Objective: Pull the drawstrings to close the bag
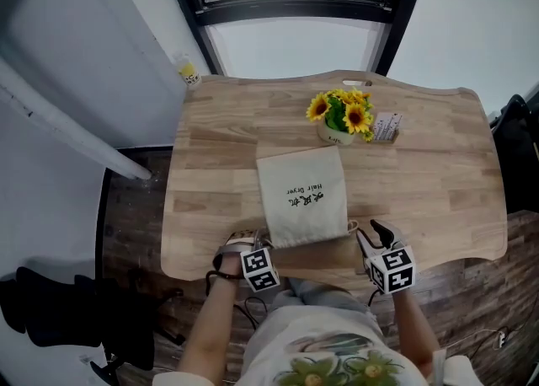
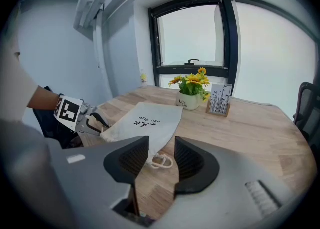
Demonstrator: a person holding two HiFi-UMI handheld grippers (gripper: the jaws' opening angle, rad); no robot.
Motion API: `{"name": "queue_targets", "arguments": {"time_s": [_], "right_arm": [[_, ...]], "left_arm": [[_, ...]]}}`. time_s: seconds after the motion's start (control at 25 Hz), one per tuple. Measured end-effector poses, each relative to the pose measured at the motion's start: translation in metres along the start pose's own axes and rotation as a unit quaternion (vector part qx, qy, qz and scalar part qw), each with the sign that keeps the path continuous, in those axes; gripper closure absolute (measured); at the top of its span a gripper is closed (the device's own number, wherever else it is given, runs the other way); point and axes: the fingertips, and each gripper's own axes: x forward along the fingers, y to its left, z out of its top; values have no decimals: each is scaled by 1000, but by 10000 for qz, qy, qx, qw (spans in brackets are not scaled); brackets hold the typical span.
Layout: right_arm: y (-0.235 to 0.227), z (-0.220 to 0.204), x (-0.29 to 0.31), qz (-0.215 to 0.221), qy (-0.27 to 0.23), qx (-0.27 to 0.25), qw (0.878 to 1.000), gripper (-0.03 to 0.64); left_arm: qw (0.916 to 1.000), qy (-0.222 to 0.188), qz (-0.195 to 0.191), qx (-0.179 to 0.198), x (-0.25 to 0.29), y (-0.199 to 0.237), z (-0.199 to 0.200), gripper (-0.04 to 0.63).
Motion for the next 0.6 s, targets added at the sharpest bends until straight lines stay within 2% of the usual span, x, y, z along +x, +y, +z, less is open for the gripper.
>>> {"name": "queue_targets", "arguments": {"time_s": [0.04,0.16,0.24,0.4,0.48,0.6], "right_arm": [[1,-1,1,9,25,-9,10000,463],[0,-4,5,29,91,-104,9999,462],[-1,-8,7,44,148,-262,9995,460],[0,-15,14,147,361,-916,9950,456],[3,-22,20,281,536,-1433,9878,448],[10,-35,27,584,879,-2292,9676,443]], "left_arm": [[9999,-48,-39,-128,1,-1,0,474],[9990,-136,-25,-436,1,0,-1,499],[9979,-103,-180,-610,2,-3,-2,573],[9928,-85,-623,-1021,3,-15,-4,583],[9891,-127,-777,-1243,2,-16,-4,583],[9825,-154,-1029,-1547,1,-20,-3,583]]}}
